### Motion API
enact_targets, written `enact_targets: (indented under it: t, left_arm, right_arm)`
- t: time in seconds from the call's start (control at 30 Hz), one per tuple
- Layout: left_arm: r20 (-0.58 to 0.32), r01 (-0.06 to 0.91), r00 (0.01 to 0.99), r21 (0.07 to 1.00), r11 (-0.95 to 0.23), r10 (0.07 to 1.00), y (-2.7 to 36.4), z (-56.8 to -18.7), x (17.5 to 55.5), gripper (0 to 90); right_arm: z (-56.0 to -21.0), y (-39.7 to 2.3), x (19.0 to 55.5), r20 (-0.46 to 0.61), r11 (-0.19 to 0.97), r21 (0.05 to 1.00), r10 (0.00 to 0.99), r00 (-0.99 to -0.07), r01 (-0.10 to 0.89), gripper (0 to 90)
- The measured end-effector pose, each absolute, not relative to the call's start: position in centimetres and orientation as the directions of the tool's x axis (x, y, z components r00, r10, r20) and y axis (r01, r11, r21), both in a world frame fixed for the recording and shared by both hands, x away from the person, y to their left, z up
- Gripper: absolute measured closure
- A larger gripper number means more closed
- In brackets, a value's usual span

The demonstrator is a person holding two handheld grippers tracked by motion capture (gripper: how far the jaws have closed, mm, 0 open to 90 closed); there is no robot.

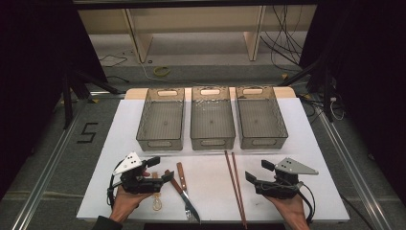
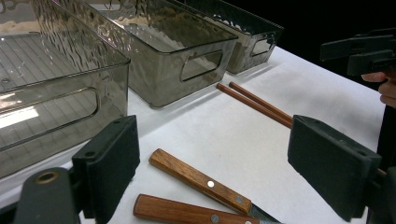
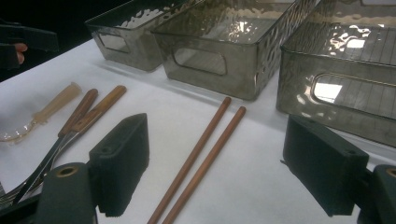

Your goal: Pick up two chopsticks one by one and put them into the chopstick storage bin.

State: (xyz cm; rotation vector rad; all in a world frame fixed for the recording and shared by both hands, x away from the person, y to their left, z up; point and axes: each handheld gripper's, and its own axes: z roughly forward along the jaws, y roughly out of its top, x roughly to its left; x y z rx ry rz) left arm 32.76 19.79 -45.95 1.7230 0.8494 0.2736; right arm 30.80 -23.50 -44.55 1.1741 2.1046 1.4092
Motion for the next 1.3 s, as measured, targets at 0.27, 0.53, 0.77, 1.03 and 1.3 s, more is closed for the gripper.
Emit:
enact_targets:
  t: [0.27, 0.53, 0.77, 1.03, 1.3]
  left_arm:
    - [-0.235, 0.398, 0.712, 0.912, -0.104, 0.662, 19.8, -46.0, 32.8, 16.1]
    - [-0.234, 0.400, 0.711, 0.910, -0.108, 0.663, 19.8, -46.0, 32.8, 16.1]
    - [-0.235, 0.402, 0.709, 0.909, -0.107, 0.665, 19.8, -46.0, 32.8, 16.0]
    - [-0.235, 0.401, 0.708, 0.910, -0.106, 0.666, 19.8, -46.0, 32.8, 16.0]
    - [-0.235, 0.401, 0.708, 0.910, -0.105, 0.666, 19.9, -46.0, 32.8, 16.0]
  right_arm:
    - [-44.3, -23.2, 31.0, 0.159, 0.178, 0.865, 0.790, -0.593, 0.469, 27.2]
    - [-43.3, -22.4, 32.1, 0.091, 0.300, 0.782, 0.812, -0.576, 0.547, 31.6]
    - [-42.0, -21.0, 33.7, 0.057, 0.385, 0.695, 0.812, -0.580, 0.607, 32.7]
    - [-42.4, -19.1, 34.8, 0.034, 0.468, 0.607, 0.793, -0.609, 0.643, 36.4]
    - [-43.7, -17.5, 36.3, 0.004, 0.541, 0.487, 0.783, -0.622, 0.686, 44.9]
